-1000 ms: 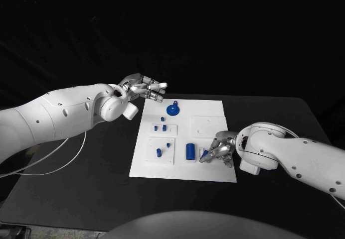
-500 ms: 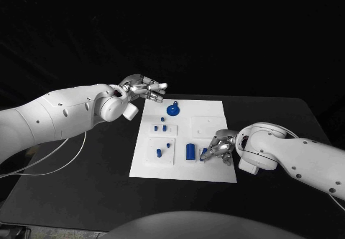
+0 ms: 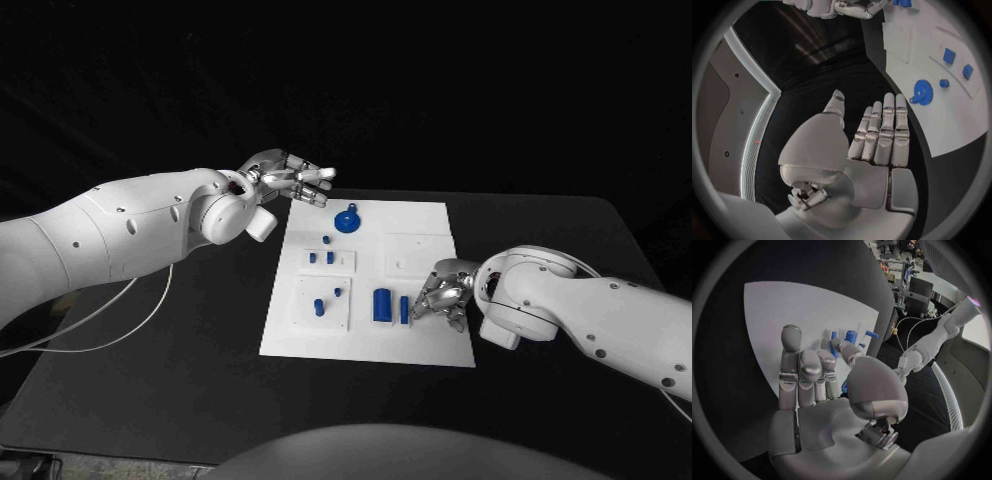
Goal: Assemble the parts on the task board
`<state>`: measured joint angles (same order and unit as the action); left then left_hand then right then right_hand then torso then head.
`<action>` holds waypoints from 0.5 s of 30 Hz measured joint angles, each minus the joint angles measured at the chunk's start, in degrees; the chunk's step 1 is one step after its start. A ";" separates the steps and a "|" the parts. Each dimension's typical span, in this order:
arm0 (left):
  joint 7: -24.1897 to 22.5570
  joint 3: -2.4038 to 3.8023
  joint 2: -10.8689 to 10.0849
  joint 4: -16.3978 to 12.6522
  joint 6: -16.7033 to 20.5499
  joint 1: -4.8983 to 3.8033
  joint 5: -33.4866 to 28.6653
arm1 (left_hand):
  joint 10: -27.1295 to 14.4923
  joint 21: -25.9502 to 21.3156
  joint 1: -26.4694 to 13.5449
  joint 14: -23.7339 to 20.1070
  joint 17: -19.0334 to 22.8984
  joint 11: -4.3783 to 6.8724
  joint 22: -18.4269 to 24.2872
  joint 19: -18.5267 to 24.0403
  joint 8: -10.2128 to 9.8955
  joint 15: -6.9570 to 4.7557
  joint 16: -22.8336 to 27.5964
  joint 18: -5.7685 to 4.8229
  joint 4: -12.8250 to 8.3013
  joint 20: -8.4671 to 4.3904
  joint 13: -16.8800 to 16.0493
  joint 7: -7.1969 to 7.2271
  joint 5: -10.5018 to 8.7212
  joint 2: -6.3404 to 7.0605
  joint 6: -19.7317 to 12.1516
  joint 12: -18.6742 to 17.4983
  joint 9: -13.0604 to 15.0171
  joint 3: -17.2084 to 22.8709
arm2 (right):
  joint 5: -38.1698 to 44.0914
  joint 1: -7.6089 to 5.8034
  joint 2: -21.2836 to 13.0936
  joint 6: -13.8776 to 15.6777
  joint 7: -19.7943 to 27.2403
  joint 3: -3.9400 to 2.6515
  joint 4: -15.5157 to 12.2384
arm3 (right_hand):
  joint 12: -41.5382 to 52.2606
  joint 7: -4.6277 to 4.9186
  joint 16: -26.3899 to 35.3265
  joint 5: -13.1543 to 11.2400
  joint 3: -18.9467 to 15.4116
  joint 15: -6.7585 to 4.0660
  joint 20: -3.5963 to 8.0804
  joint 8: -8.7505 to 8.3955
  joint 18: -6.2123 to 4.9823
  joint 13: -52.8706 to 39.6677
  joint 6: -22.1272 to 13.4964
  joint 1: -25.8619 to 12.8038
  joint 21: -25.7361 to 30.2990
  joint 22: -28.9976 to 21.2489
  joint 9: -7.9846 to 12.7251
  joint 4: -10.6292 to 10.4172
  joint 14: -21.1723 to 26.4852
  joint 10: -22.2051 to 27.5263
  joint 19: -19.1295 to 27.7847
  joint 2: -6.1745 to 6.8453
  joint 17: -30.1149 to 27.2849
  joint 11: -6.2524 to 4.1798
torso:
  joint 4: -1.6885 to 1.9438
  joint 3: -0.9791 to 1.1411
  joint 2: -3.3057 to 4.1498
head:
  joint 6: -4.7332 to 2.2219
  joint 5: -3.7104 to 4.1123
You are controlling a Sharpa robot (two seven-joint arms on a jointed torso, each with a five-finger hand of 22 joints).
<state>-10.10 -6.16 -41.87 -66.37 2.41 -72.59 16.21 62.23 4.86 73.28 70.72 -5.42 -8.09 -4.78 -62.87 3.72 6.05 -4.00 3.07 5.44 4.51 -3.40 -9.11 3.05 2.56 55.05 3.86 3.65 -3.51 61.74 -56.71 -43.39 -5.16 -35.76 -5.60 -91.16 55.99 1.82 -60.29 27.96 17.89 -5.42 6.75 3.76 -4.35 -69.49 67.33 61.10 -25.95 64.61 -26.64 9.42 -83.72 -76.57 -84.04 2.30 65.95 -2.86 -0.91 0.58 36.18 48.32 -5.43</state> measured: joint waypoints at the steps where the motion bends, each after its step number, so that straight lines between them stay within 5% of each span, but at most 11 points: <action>1: 0.02 0.00 0.00 0.00 -0.01 0.00 0.01 | 0.00 0.00 0.00 0.00 0.00 0.00 0.00 0.00 0.00 0.00 0.00 0.00 0.00 0.00 0.00 0.00 0.00 0.00 0.00 0.00 0.00 0.00 | 0.00 0.00 0.00 -0.02 0.00 0.00 0.00 | 0.00 0.00 0.00 0.00 0.00 0.00 0.00 0.00 0.00 0.00 0.00 -0.05 0.00 0.00 0.17 0.00 0.00 0.00 0.00 -0.05 0.00 0.00 | 0.00 0.00 0.00 | 0.01 0.00; 15: 0.22 -0.01 -0.03 -0.02 -0.12 0.00 0.12 | -0.21 0.00 0.00 0.00 -0.14 0.21 0.00 0.00 0.00 0.00 0.00 0.00 0.00 0.00 0.01 0.00 0.00 0.00 0.00 0.00 0.00 0.00 | 0.50 0.01 -0.83 1.65 1.20 -0.01 -0.60 | 0.57 0.42 0.00 -2.39 -0.60 0.00 0.00 0.00 -0.01 -0.47 -0.82 0.48 -0.04 0.26 1.50 1.30 0.00 0.00 0.00 -0.20 0.01 0.00 | 0.01 0.03 0.02 | 0.05 -0.01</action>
<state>-9.88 -6.17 -41.90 -66.39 2.29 -72.59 16.32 62.02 4.86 73.28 70.72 -5.56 -7.89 -4.78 -62.87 3.72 6.04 -4.00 3.07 5.44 4.51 -3.39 -9.11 3.05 2.56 55.06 3.86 3.65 -3.51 62.24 -56.70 -44.22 -3.51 -34.56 -5.61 -91.76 56.55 2.24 -60.29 25.57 17.29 -5.41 6.75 3.77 -4.36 -69.96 66.51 61.59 -25.99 64.88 -25.14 10.72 -83.72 -76.57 -84.03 2.11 65.95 -2.86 -0.90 0.61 36.19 48.37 -5.43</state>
